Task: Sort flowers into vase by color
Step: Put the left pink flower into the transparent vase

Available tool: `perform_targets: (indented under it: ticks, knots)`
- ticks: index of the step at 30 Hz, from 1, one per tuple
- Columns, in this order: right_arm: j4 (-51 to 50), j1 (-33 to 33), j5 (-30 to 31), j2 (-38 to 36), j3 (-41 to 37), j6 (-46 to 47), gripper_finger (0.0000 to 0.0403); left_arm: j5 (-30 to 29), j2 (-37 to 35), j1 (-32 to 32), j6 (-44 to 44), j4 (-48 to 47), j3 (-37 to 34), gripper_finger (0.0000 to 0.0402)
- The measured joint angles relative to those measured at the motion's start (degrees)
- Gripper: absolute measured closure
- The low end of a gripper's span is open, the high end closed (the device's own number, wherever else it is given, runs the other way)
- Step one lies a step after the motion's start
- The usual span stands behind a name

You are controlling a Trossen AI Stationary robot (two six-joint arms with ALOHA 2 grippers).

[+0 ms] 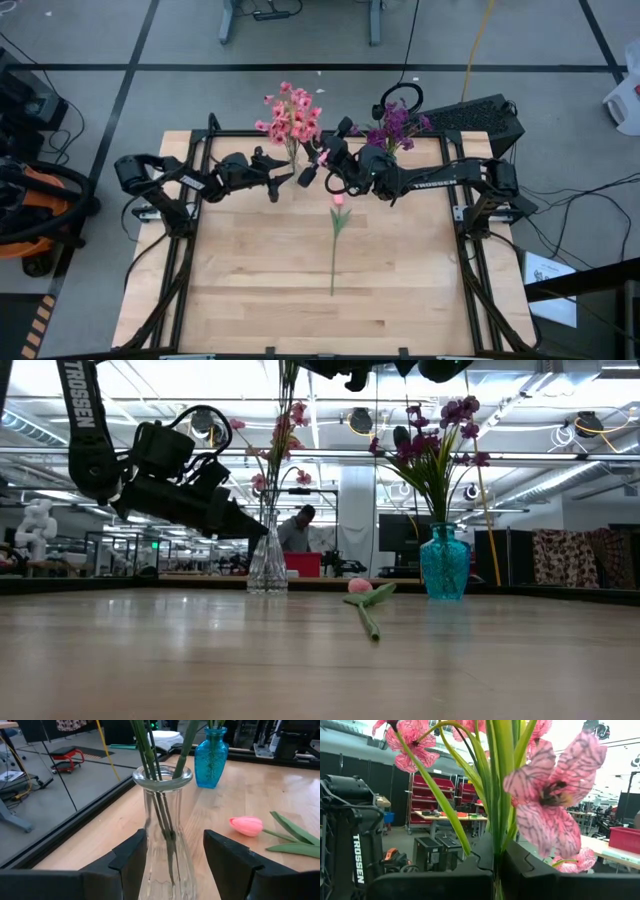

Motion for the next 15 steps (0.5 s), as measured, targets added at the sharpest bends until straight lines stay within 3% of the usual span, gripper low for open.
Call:
perform_targets:
  ticks: [15]
  knots:
    - [-3.7,-1.8,0.0,0.0,0.0,5.1,0.0402,0.0,0.0,0.0,0.0,0.0,0.0,0.0199]
